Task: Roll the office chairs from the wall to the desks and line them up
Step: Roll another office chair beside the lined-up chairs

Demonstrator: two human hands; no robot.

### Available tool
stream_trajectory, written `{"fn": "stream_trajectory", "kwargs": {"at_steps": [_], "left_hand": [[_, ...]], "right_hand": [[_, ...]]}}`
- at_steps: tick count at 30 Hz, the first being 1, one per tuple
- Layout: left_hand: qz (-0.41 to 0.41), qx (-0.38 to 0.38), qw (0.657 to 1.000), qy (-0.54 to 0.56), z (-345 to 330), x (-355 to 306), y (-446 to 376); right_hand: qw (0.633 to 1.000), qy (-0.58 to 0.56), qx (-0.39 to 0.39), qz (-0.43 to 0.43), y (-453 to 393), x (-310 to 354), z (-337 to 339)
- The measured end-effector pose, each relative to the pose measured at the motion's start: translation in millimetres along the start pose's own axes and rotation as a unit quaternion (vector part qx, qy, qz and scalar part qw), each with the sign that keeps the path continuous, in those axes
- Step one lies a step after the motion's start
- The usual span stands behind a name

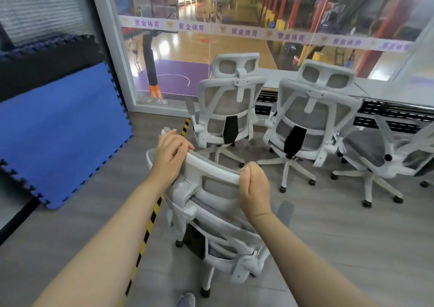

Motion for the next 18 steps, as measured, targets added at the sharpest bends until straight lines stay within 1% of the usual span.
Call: {"fn": "stream_trajectory", "kwargs": {"at_steps": [3, 6, 11, 15, 18], "left_hand": [[-0.016, 0.010, 1.000, 0.006, -15.3, 21.4, -39.3], [-0.031, 0.045, 0.998, 0.004, -28.4, 38.3, -74.1], [-0.063, 0.047, 0.997, -0.004, -45.6, 52.4, -113.9], [-0.079, 0.057, 0.995, -0.013, -51.2, 57.2, -130.5], [-0.092, 0.072, 0.991, -0.071, -52.8, 48.9, -133.2]], "right_hand": [[0.999, 0.004, -0.036, -0.011, -31.9, -11.3, -21.0], [0.998, 0.013, -0.063, -0.026, -60.9, -19.7, -39.4], [0.993, 0.014, -0.096, -0.060, -93.5, -32.8, -59.0], [0.993, 0.016, -0.093, -0.072, -106.1, -37.0, -67.4], [0.994, 0.010, -0.070, -0.087, -107.7, -38.8, -66.8]]}}
Point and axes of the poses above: each hand's wrist, its own y-axis away from the middle knuckle, its own z-axis out of the back of the hand, x = y × z, the point moved 6 cm from there along -y, towards the middle knuckle, and after that the axes turned 9 degrees about -x, right-handed, at the moved point
